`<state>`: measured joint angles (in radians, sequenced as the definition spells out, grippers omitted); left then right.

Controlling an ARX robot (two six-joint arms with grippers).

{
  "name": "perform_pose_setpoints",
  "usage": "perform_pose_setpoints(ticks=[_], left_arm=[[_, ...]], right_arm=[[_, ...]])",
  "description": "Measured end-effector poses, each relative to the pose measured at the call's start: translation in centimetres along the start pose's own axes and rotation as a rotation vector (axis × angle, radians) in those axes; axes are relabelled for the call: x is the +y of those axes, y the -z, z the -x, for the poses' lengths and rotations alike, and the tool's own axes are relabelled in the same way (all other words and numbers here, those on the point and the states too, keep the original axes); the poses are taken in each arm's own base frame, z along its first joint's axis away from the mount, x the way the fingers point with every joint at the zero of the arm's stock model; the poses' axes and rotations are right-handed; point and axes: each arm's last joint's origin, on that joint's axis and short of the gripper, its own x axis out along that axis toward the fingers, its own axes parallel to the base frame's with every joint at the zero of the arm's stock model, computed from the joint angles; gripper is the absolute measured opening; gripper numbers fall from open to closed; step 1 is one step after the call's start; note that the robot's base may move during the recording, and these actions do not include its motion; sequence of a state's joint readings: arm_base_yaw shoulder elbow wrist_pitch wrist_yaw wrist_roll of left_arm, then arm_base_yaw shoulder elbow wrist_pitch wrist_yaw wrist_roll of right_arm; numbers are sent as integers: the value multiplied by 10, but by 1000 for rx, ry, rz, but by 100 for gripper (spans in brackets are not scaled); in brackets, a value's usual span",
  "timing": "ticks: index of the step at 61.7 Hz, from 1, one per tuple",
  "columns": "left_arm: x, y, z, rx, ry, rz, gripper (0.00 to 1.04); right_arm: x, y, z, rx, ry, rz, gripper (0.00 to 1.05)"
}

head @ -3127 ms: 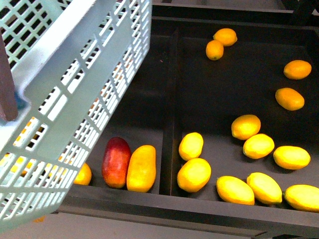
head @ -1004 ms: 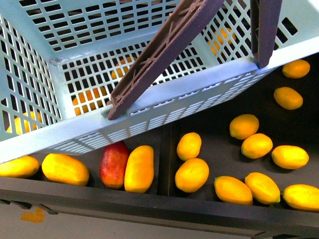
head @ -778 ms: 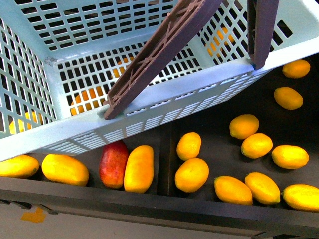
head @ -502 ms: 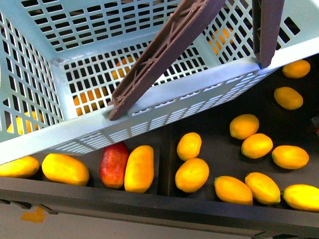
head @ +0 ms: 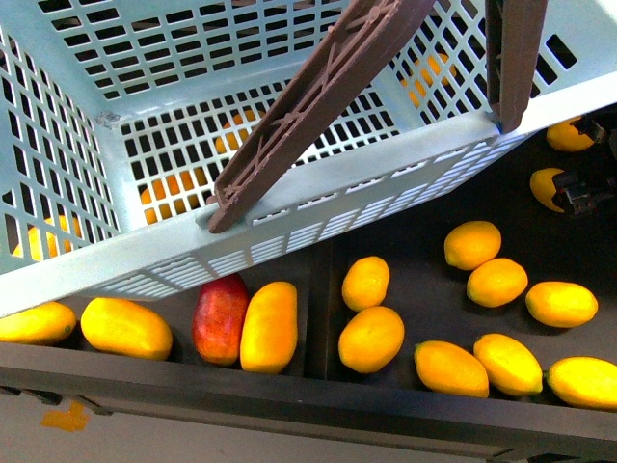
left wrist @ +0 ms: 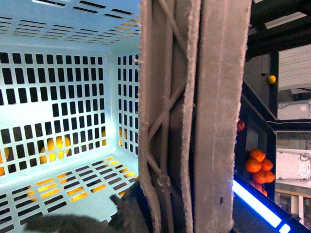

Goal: Pick lemon and mango into basket

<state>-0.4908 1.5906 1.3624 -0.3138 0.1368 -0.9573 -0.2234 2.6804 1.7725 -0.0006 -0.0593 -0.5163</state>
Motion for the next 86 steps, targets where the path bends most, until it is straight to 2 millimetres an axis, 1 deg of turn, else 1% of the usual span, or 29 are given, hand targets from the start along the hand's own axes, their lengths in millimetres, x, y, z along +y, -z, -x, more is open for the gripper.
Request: perform_pose_setpoints(ticks=[13, 22, 34, 44, 46, 52, 53, 55, 56, 58, 59, 62, 65, 74, 80, 81, 83, 84, 86], left_arm=[[0, 0, 0, -2, -1, 0, 16], [0, 0, 0, -1, -1, 0, 16], [0, 0, 0, -1, -1, 0, 16], [0, 0, 0, -2, -1, 0, 16], [0, 0, 0, -1, -1, 0, 16], [0, 0, 0, -1, -1, 0, 16], [0, 0, 0, -1, -1, 0, 16], [0, 0, 0, -1, -1, 0, 16], [0, 0, 0, -1, -1, 0, 16], [0, 0, 0, -1, -1, 0, 16], [0, 0, 0, -1, -1, 0, 16], [0, 0, 0, -1, -1, 0, 16], [0, 0, 0, -1, -1, 0, 16], [0, 0, 0, -1, -1, 0, 16], [0, 0, 0, -1, -1, 0, 16], [0, 0, 0, -1, -1, 0, 16], [0, 0, 0, -1, -1, 0, 16], [0, 0, 0, -2, -1, 0, 16], [0, 0, 0, -2, -1, 0, 16]], right_arm=[[-8, -15, -19, -12, 2, -15, 96], [-7, -22, -30, -15, -10, -23, 96], [-4, -27, -43, -3, -27, -45, 96], [-1, -27, -49, 11, -38, -71, 96], [0, -27, -50, 15, -40, -79, 94], [2, -25, -51, 21, -45, -92, 81], [2, -25, -51, 24, -46, -94, 77], [3, -23, -51, 25, -48, -100, 74], [4, -22, -52, 25, -49, -103, 70], [4, -21, -52, 24, -49, -108, 67], [5, -20, -52, 22, -50, -111, 64], [5, -19, -50, 15, -46, -114, 59], [5, -16, -47, 13, -47, -119, 56], [7, -5, -35, 7, -46, -145, 54], [5, 0, -17, -38, -51, -178, 54], [4, 0, -10, -56, -52, -185, 54], [3, 0, -2, -75, -53, -192, 54], [2, -1, 7, -98, -54, -200, 54], [1, -2, 17, -122, -54, -207, 54]])
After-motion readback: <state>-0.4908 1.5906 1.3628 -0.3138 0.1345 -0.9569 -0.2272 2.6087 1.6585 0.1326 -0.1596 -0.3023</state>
